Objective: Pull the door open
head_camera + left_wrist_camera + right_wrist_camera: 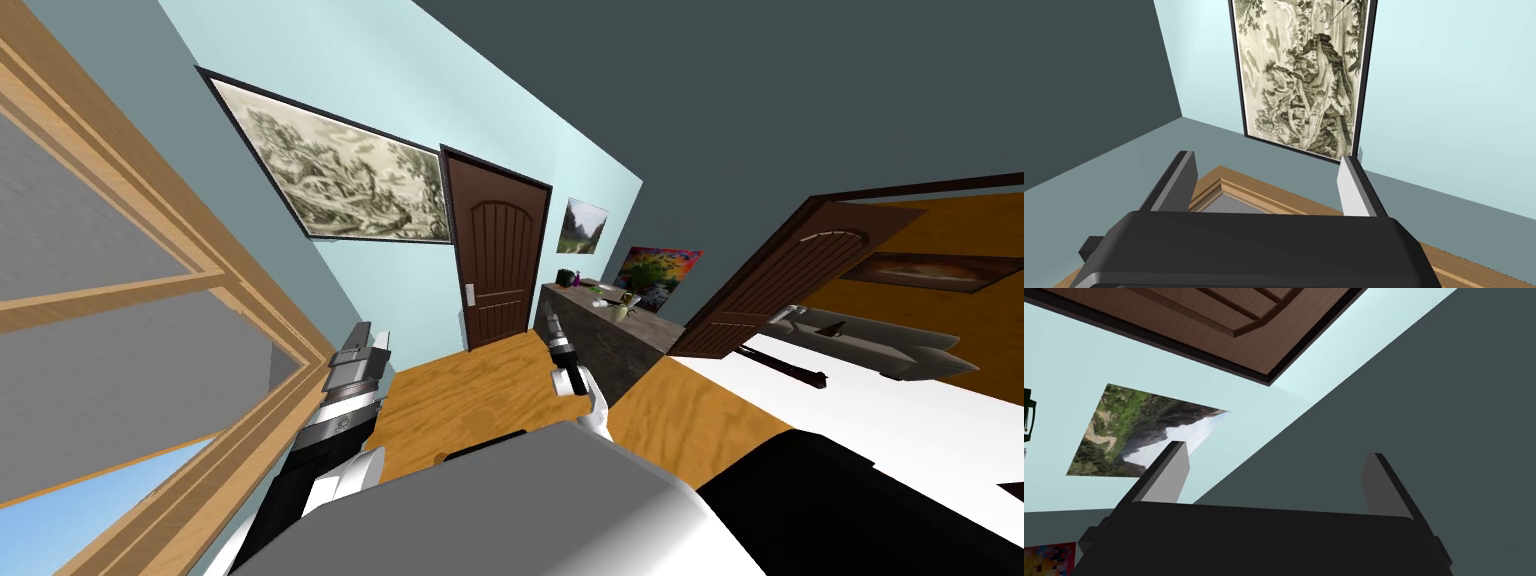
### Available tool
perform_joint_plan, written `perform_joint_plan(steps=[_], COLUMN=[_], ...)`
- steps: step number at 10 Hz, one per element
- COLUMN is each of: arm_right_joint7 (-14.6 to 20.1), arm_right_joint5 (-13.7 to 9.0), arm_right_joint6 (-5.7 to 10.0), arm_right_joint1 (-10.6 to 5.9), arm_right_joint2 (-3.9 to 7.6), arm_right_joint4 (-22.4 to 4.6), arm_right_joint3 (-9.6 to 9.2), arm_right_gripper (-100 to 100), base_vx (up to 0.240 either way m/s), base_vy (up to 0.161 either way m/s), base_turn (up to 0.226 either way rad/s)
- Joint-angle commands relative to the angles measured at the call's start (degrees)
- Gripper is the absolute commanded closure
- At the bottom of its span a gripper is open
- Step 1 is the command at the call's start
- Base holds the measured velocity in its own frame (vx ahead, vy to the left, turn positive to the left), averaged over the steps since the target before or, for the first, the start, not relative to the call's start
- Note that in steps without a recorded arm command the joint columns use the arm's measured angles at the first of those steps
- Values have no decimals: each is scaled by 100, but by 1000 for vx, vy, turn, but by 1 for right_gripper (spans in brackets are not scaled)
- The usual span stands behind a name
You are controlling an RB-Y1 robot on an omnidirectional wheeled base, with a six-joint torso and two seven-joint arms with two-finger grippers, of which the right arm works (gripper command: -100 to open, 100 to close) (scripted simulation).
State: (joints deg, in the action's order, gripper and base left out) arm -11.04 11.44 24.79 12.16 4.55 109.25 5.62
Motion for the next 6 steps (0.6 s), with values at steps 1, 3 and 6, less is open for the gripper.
perform_joint_plan(steps=[1, 3, 6], arm_right_joint7=[-238, -511, -926], arm_right_joint5=[103, 228, 417], arm_right_joint6=[25, 32, 42], arm_right_joint1=[-127, -309, -586], arm_right_joint2=[-3, 6, 15], arm_right_joint4=[-270, -599, -1097], arm_right_joint3=[25, 69, 135], arm_right_gripper=[-100, -100, -100], base_vx=[101, 103, 96], base_vy=[63, 69, 69], base_turn=[13, 10, 12])
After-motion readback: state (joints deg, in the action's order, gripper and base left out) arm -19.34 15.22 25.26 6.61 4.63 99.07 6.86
